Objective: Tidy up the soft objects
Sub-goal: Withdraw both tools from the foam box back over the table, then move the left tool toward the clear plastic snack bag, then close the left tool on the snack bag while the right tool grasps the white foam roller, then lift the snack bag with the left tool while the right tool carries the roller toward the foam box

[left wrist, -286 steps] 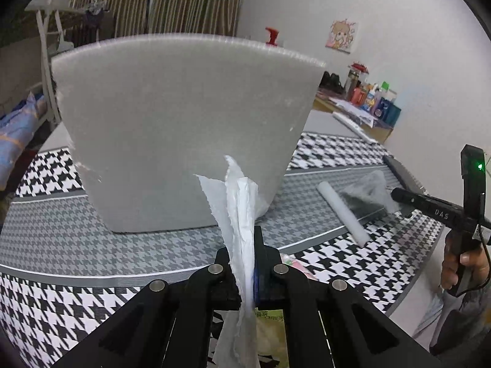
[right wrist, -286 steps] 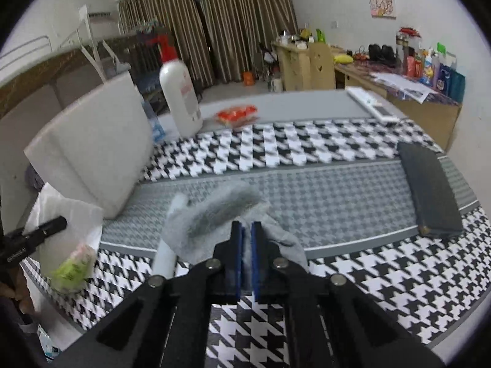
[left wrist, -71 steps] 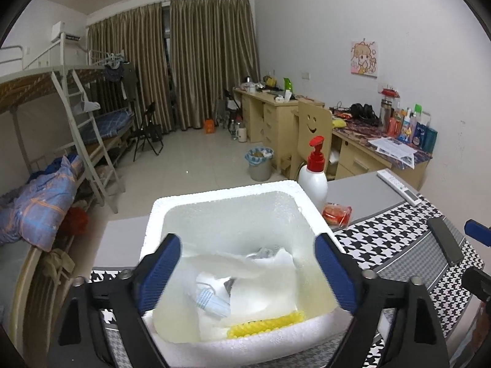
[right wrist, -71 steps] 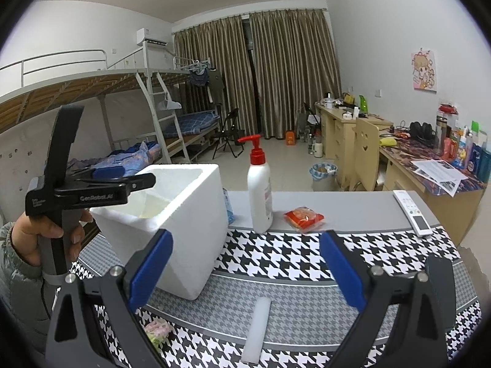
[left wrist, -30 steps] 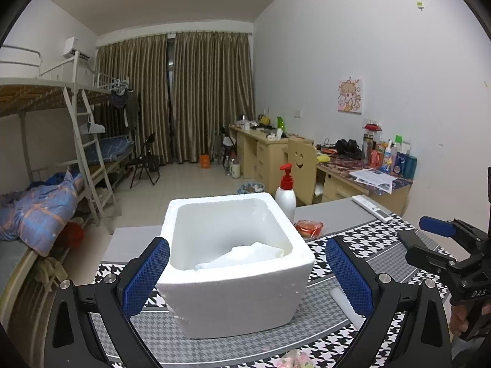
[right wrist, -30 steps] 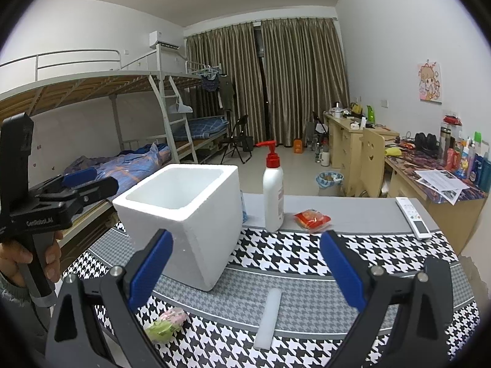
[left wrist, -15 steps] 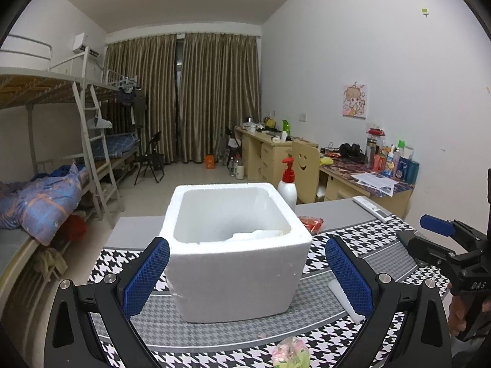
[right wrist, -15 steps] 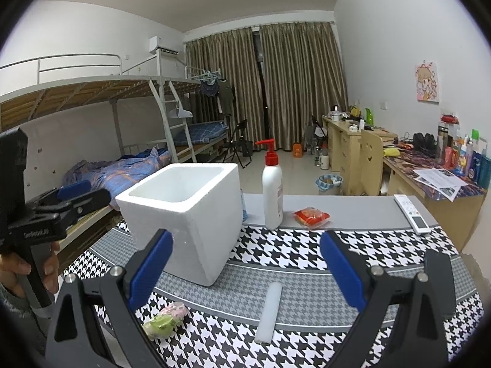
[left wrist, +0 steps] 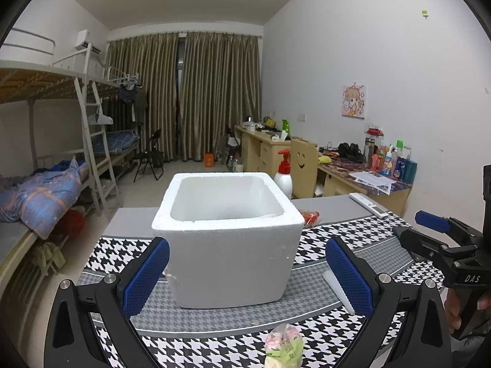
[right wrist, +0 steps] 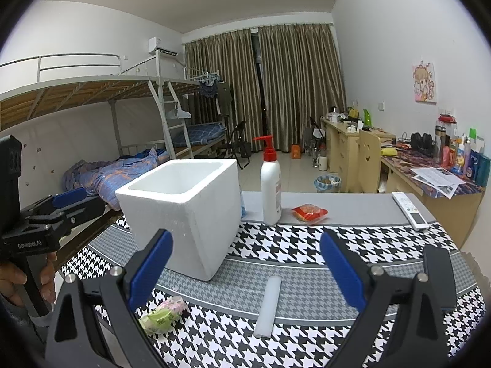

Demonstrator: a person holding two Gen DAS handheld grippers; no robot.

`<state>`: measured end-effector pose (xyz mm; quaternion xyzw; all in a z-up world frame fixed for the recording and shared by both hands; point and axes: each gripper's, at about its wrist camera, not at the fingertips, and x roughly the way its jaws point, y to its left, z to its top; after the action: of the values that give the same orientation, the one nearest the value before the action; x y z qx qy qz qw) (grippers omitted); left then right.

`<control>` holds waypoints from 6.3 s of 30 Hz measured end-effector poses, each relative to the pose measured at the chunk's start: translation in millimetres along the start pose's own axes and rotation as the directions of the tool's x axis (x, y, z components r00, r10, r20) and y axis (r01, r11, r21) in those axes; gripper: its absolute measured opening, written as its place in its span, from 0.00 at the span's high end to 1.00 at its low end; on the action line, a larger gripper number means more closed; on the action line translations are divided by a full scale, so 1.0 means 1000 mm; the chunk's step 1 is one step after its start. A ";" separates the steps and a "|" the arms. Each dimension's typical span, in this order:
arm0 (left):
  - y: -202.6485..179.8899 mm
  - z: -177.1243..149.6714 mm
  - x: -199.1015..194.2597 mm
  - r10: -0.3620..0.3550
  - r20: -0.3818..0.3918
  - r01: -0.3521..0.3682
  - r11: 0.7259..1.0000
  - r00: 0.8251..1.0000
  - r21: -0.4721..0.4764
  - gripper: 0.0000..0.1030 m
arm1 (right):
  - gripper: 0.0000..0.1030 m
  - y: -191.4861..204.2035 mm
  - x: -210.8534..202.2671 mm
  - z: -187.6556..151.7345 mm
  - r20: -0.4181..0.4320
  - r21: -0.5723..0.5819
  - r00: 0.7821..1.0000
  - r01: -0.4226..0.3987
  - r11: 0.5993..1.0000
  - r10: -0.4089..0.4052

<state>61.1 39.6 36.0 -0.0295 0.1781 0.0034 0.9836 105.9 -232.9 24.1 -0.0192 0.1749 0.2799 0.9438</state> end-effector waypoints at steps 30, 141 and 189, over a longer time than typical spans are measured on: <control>-0.006 -0.051 -0.012 0.013 0.044 -0.011 0.999 0.999 -0.051 0.01 | 0.04 0.002 -0.004 -0.045 -0.020 0.011 1.000 0.013 1.000 -0.013; -0.050 -0.118 0.091 -0.029 -0.465 0.073 0.994 0.885 0.078 0.68 | 0.83 -0.021 0.101 -0.090 -0.469 0.039 0.881 0.094 0.995 -0.065; -0.033 -0.084 0.039 -0.022 -0.313 0.042 0.997 0.949 0.059 0.68 | 0.83 -0.003 0.048 -0.049 -0.297 0.019 0.953 0.065 0.998 -0.056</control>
<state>68.8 1.6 -54.3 -0.0006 0.3309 -0.0231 0.9434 129.2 -217.6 -38.4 -0.0527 0.3177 0.2422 0.9152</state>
